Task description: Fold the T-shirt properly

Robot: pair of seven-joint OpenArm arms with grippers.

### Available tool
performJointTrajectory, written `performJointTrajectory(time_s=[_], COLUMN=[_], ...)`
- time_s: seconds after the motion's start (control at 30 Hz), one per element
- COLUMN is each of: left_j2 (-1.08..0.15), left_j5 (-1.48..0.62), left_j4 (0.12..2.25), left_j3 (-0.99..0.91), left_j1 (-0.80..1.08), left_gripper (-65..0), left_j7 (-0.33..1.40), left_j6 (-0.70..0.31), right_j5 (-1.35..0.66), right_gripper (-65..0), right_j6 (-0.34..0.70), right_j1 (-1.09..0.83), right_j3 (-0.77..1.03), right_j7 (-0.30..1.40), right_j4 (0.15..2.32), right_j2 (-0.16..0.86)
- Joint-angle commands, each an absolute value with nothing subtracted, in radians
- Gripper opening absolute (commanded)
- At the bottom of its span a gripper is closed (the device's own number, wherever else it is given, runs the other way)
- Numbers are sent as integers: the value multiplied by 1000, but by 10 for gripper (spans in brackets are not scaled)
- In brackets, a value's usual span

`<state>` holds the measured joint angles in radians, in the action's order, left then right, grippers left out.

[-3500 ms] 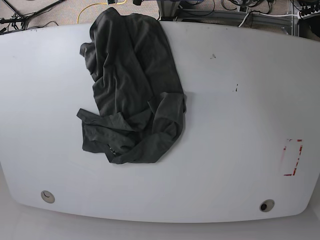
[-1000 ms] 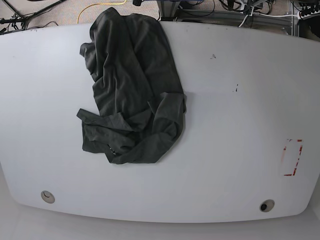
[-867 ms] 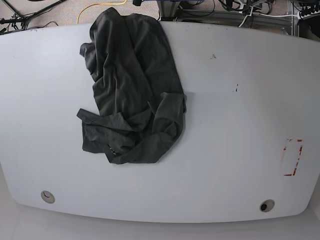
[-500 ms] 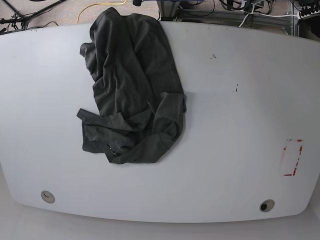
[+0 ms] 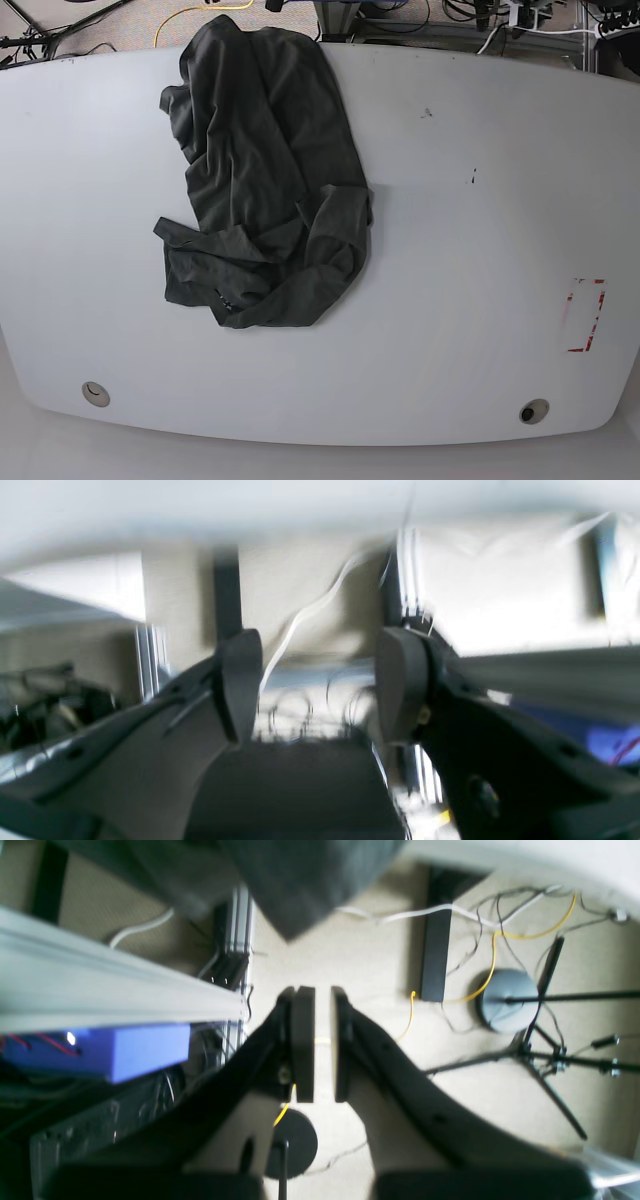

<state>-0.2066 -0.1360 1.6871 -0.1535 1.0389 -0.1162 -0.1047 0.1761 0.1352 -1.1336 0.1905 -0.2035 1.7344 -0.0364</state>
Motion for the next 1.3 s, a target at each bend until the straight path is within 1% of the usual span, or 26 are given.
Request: performJointTrajectory(time_s=[0.0,0.43,0.77,0.83,1.1,1.27], left_j2=[-214,-205,-206,-208,-213,-216], left_j5=[-148,-132,-140,-139,-141,-151], left_j4=[1715,1788,1851,1866,1903,1949], left_j3=[-163,-160,-155,-150,-146,-146], left_j1=[1060,1048,1067,1075,1074,1031], left_gripper=[-310,-307,-306,-305,-305,-305], left_j7=[-134,-135,-142,-144,-149,-136], left_j6=[-101,-102,-100,-99,-101,-99], right_j5=[167,170,159,155,147,162], right_gripper=[-605,-606,-607,-609,-608,-608], right_j6=[133,133,131,130,130,131], right_j1=[-1160,-1145,-1168,-1171,-1144,-1080], right_j3=[194,195,246,280,321,279], right_j7=[-215,-191,-177,-180,-178,-167], right_j4=[1764,1827,1873,1878,1888,1896], right_j2=[-36,-44,-46,-54,-58,-64])
